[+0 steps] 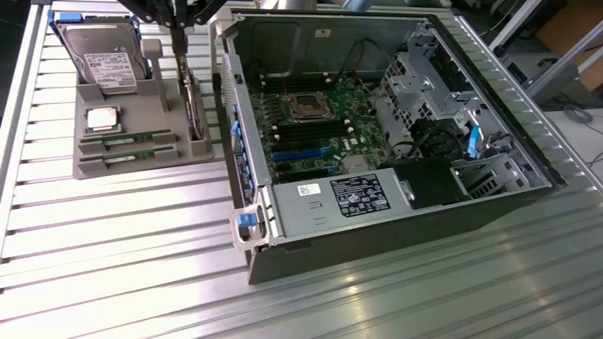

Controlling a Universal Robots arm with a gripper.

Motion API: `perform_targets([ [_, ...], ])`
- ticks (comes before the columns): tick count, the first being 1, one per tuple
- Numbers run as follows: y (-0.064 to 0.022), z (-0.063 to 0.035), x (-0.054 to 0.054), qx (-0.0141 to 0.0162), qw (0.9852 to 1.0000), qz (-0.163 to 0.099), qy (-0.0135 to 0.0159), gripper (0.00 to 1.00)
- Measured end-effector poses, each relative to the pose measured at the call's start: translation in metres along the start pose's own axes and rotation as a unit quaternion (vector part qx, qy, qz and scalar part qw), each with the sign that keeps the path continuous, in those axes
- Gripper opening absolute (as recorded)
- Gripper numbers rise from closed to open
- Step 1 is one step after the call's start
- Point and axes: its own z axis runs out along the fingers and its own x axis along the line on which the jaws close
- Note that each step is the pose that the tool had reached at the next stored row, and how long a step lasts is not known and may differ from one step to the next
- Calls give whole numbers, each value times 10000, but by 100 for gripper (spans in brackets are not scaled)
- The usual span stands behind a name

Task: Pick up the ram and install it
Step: 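Reach for the ram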

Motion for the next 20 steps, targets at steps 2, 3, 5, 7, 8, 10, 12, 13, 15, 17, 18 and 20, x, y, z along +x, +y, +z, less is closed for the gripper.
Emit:
perform_targets([
  [2,-1,-1,10,0,10000,0,0,11],
  [3,-1,-1,16,0,10000,0,0,11],
  [5,-2,-1,25,0,10000,0,0,11],
  [7,-2,-1,34,0,10000,0,0,11],
  [8,-3,-1,38,0,10000,0,0,11],
  [10,-3,-2,46,0,10000,0,0,11],
  [12,-5,-2,62,0,10000,0,0,11],
  [13,-5,-2,67,0,10000,0,0,11],
  [15,-6,-2,76,0,10000,0,0,11],
  [17,-7,-3,90,0,10000,0,0,11],
  [18,-7,-3,97,0,10000,0,0,11],
  [20,-8,-3,109,0,10000,0,0,11],
])
